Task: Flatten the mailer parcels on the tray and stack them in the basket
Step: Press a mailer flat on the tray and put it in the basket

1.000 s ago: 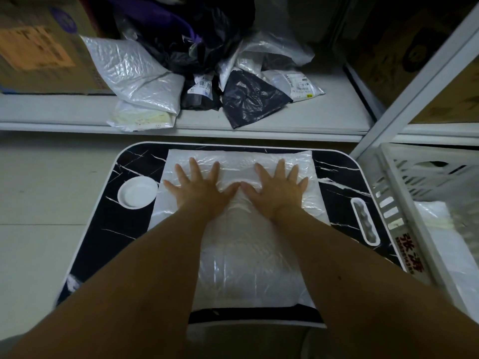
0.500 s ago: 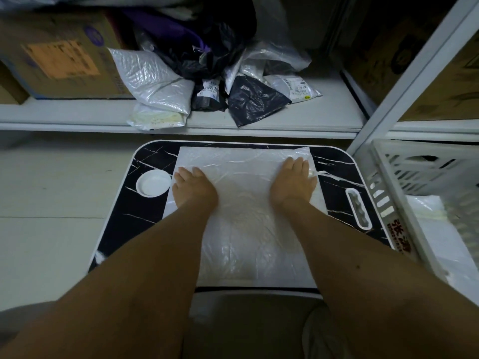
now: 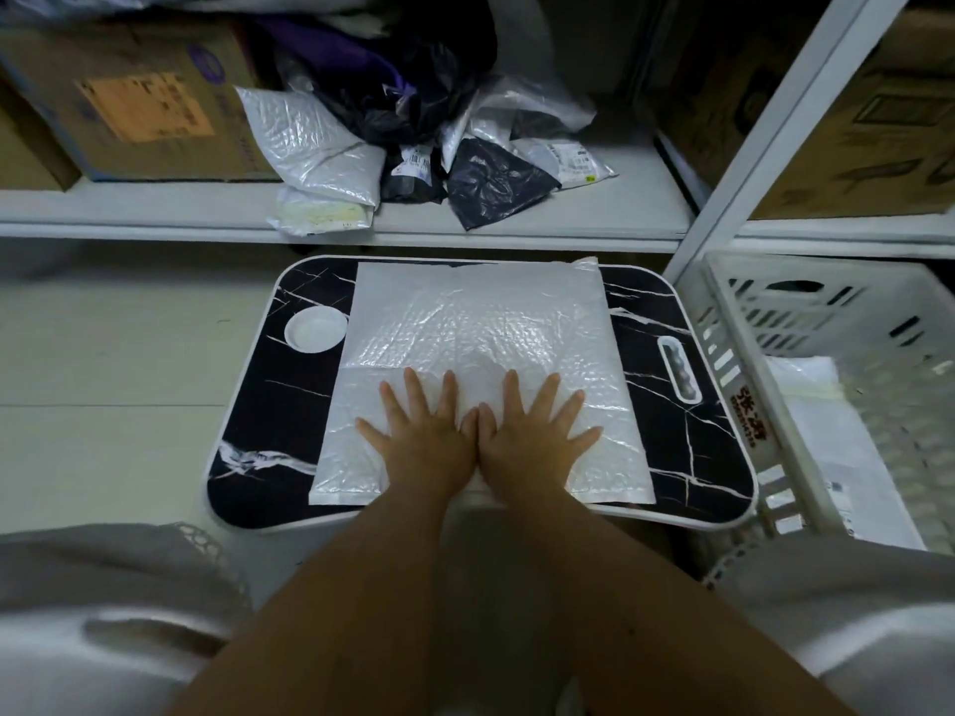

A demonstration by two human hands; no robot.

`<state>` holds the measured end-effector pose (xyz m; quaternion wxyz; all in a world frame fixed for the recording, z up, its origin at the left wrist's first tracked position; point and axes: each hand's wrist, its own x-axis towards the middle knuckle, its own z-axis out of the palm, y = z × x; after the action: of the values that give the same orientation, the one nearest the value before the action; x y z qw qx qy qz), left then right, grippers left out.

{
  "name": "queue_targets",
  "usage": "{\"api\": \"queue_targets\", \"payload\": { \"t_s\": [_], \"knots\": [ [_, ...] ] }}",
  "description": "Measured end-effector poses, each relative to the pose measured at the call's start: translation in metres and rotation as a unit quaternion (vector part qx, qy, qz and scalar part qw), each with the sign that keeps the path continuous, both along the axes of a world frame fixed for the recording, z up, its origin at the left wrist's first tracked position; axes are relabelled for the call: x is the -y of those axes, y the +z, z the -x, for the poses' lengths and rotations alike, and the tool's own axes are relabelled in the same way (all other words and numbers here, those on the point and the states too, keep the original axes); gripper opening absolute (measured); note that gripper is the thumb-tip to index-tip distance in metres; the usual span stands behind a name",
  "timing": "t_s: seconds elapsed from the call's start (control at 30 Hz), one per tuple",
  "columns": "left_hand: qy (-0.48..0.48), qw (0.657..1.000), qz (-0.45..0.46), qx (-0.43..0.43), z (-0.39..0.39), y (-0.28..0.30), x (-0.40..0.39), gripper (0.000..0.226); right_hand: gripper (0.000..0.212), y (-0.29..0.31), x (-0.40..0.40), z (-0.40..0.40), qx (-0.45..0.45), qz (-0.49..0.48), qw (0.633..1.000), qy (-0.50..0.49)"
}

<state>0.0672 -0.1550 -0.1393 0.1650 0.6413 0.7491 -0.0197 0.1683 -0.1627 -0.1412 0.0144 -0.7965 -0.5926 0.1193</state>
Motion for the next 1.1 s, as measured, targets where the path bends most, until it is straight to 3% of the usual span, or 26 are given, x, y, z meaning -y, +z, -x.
{"api": "queue_targets", "payload": {
  "t_s": [0.2,0.33,0.43,0.57,0.67,0.97,1.1],
  "knots": [
    [0.006,1.000,-0.014,-0.007,0.005,-0.006,0.005,0.069,0.065,-0.002,0.003,0.000,0.001,0.014,1.000,0.014],
    [-0.023,0.993,-0.078,-0.081,0.014,0.004,-0.009,0.073,0.073,0.011,-0.010,-0.011,0.054,-0.030,0.997,0.048],
    [-0.053,0.988,-0.104,-0.100,0.010,0.012,-0.023,0.064,0.059,0.016,-0.025,-0.020,0.101,-0.074,0.987,0.097],
    [-0.126,0.985,-0.107,-0.055,0.007,0.008,-0.047,0.060,0.058,0.011,-0.054,-0.021,0.070,-0.057,0.982,0.163],
    [-0.113,0.991,-0.074,-0.025,0.011,0.004,-0.064,0.065,0.065,0.006,-0.069,-0.024,0.031,-0.020,0.986,0.160],
    [-0.094,0.984,-0.125,-0.084,0.009,0.004,-0.080,0.057,0.055,0.002,-0.091,-0.033,0.072,-0.095,0.982,0.144],
    [-0.080,0.988,-0.107,-0.076,0.013,-0.004,-0.083,0.059,0.062,-0.004,-0.095,-0.031,0.037,-0.049,0.987,0.151]
  ]
}}
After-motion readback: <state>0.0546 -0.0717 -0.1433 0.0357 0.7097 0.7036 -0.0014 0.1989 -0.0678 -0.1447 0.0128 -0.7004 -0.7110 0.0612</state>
